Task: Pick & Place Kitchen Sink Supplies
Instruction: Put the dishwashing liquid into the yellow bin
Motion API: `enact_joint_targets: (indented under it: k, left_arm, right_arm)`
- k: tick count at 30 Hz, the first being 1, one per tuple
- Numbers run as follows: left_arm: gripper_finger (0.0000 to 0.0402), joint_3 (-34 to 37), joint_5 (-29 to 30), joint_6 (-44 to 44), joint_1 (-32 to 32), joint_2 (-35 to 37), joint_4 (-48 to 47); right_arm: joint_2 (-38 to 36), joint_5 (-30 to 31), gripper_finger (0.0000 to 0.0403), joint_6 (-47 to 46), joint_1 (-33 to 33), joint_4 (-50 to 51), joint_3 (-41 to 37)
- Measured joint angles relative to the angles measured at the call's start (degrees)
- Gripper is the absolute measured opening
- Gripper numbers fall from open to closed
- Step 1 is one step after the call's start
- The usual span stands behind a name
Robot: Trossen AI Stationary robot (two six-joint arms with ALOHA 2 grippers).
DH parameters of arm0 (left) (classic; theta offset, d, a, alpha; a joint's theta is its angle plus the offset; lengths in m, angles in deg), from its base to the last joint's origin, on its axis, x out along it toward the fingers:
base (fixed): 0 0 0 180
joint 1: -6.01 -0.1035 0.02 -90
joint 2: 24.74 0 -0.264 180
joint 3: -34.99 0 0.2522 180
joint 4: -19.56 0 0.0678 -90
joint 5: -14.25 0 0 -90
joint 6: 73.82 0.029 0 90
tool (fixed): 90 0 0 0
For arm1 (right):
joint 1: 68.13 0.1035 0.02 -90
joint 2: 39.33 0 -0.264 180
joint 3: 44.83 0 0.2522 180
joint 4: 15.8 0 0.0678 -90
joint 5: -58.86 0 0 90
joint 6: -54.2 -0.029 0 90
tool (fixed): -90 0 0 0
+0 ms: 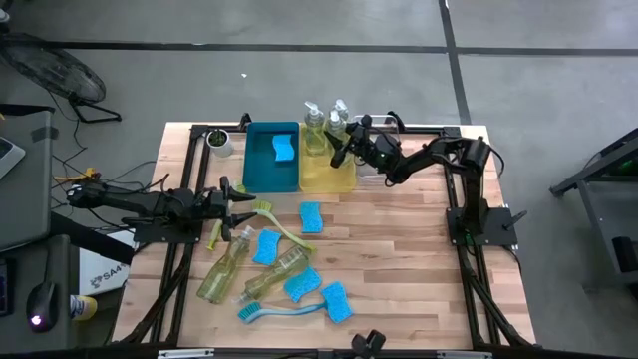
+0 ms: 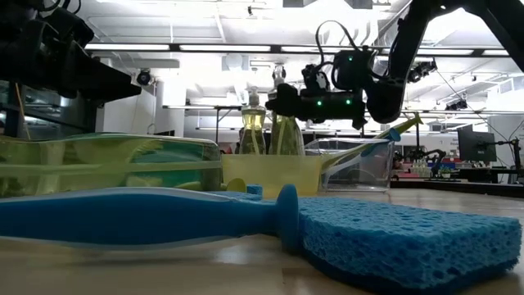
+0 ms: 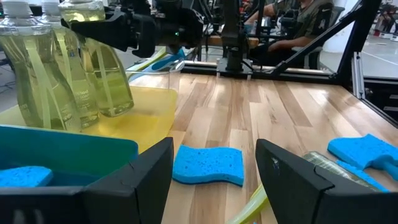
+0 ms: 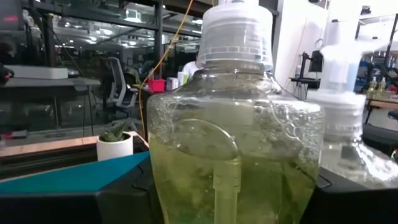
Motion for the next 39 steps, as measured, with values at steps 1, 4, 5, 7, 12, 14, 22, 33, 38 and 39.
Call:
enact_joint_targets:
  k: [1,4,5,7,12,14,22,33,38,39]
  left_arm:
    - [0.0223,0.0,0.0,0.0,0.0,0.0,0.0]
    - [0.0223,0.0,-0.1,-0.3,0.0,0.0,0.0]
    - [0.0223,0.0,-0.1,-0.4,0.0,0.0,0.0]
    - [0.0223,0.0,-0.1,-0.4,0.0,0.0,0.0]
    - [0.0223,0.0,-0.1,-0.4,0.0,0.0,0.0]
    - [0.0223,0.0,-0.1,-0.4,0.0,0.0,0.0]
    - [0.0223,0.0,-0.1,-0.4,0.0,0.0,0.0]
    - [0.0223,0.0,0.1,-0.4,0.0,0.0,0.0]
    - [0.0223,0.0,0.1,-0.9,0.0,0.0,0.0]
    - [0.0223,0.0,0.1,-0.9,0.0,0.0,0.0]
  right_arm:
    - [0.0,-0.3,0.0196,-0.4,-0.2,0.3,0.0]
    - [0.0,-0.3,0.0199,-1.4,-0.6,1.5,0.0]
    - [0.0,-0.3,0.0201,-1.5,-0.6,2.0,0.1]
    - [0.0,-0.2,0.0207,-1.5,-0.5,3.0,0.1]
    - [0.0,0.1,0.0225,-1.5,-0.5,3.4,0.1]
    - [0.0,0.1,0.0231,-2.1,-0.5,3.6,0.1]
    - [0.0,0.8,0.0254,-2.4,-0.5,6.3,0.0]
    - [-1.2,1.9,0.0295,-2.5,-0.5,7.8,0.0]
    - [-4.1,1.6,0.0297,-2.3,-0.5,12.8,0.0]
    - [-4.6,1.6,0.0297,-2.1,-0.5,13.7,0.0]
